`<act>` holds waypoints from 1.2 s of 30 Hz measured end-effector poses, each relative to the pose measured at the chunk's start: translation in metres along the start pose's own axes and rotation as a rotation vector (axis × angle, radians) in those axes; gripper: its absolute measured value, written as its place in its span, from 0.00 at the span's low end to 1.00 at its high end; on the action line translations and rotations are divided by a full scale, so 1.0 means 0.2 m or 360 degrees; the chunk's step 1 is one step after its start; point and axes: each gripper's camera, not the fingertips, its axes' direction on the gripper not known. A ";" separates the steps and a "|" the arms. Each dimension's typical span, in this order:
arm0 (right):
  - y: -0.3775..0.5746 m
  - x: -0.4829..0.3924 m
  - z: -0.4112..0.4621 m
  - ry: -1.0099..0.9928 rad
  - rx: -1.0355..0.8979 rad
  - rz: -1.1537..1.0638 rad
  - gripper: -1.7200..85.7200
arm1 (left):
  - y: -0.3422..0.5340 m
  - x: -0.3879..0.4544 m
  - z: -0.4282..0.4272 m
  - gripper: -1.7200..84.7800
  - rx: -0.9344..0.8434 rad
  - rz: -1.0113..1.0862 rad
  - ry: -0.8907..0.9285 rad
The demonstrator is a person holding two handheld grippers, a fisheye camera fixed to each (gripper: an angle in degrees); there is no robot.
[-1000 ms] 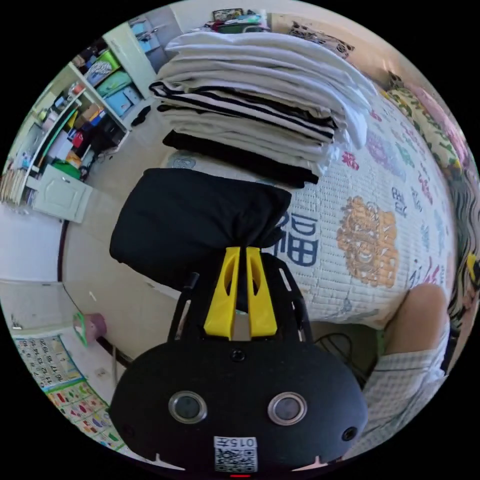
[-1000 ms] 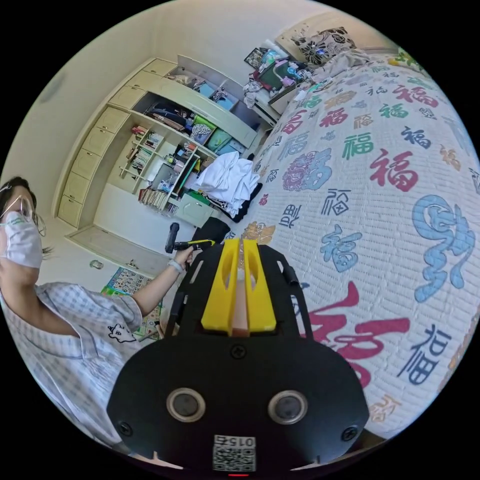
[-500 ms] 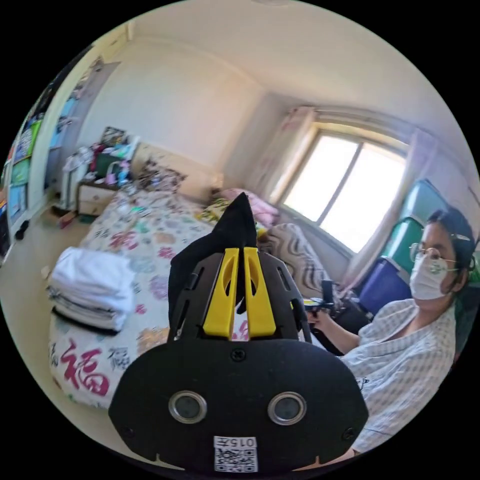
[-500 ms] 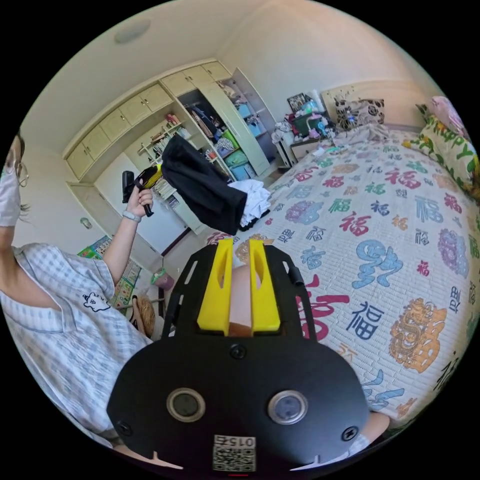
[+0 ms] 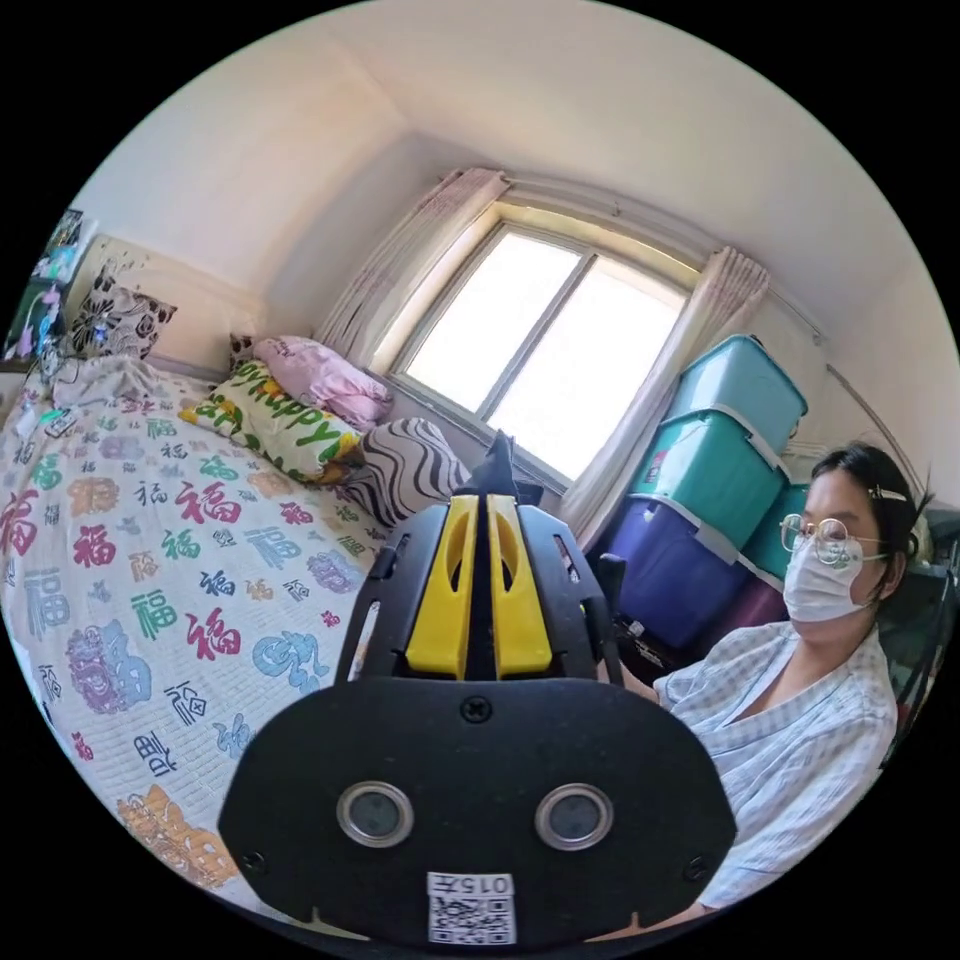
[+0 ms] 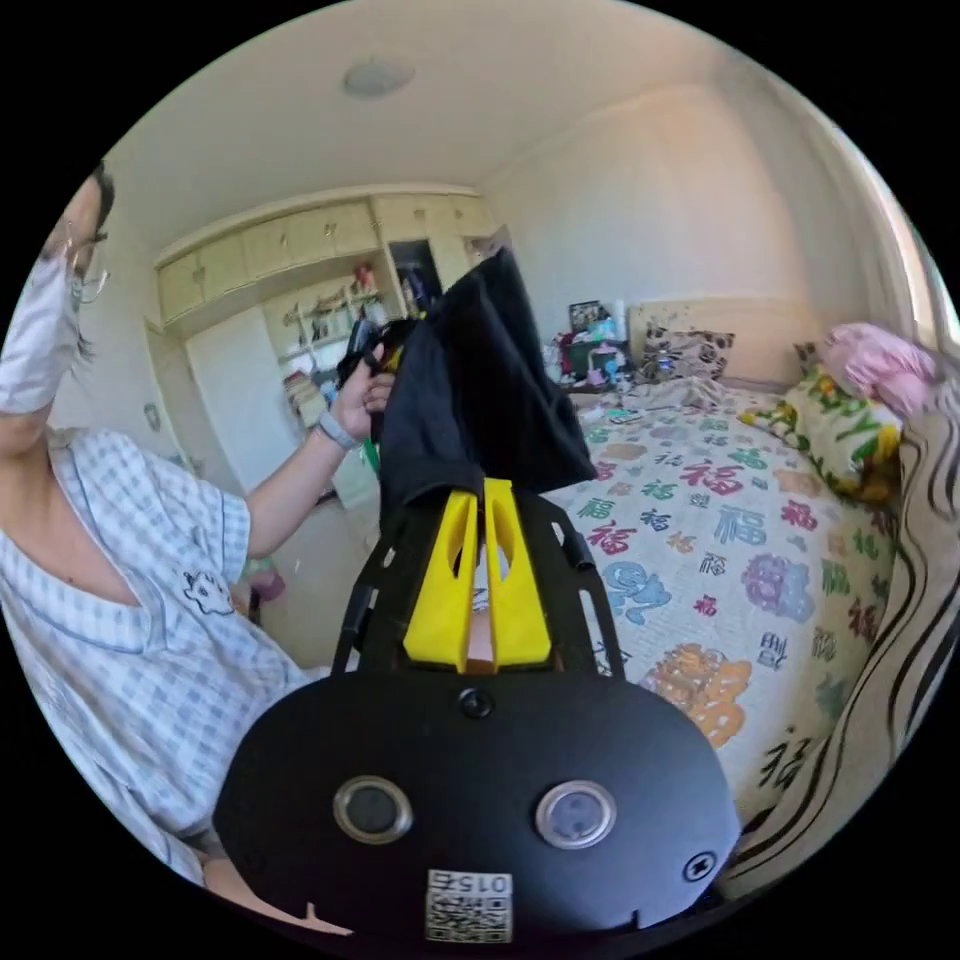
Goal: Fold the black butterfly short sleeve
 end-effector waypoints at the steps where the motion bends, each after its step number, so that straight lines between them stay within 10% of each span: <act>1: 0.04 0.07 -0.06 -0.0007 0.0101 0.0118 0.02 | 0.00 -0.08 0.01 0.01 -0.0003 -0.0041 -0.0027; 12: 0.25 0.74 -0.38 0.0298 0.0537 0.0981 0.02 | 0.18 -1.05 -0.15 0.01 0.0208 -0.0658 -0.0323; 24: 0.53 1.20 -0.01 0.0606 -0.0426 0.1377 0.07 | 0.77 -1.77 -0.11 0.07 0.0078 -0.1346 -0.0493; 32: 0.22 1.27 -0.01 0.0805 -0.0463 0.0980 0.11 | 0.51 -1.84 0.86 0.14 -0.1184 -0.0796 -0.0600; 36: 0.16 1.29 0.03 0.0630 -0.0474 0.0894 0.11 | 0.56 -2.03 1.06 0.07 -0.1298 -0.0895 -0.0651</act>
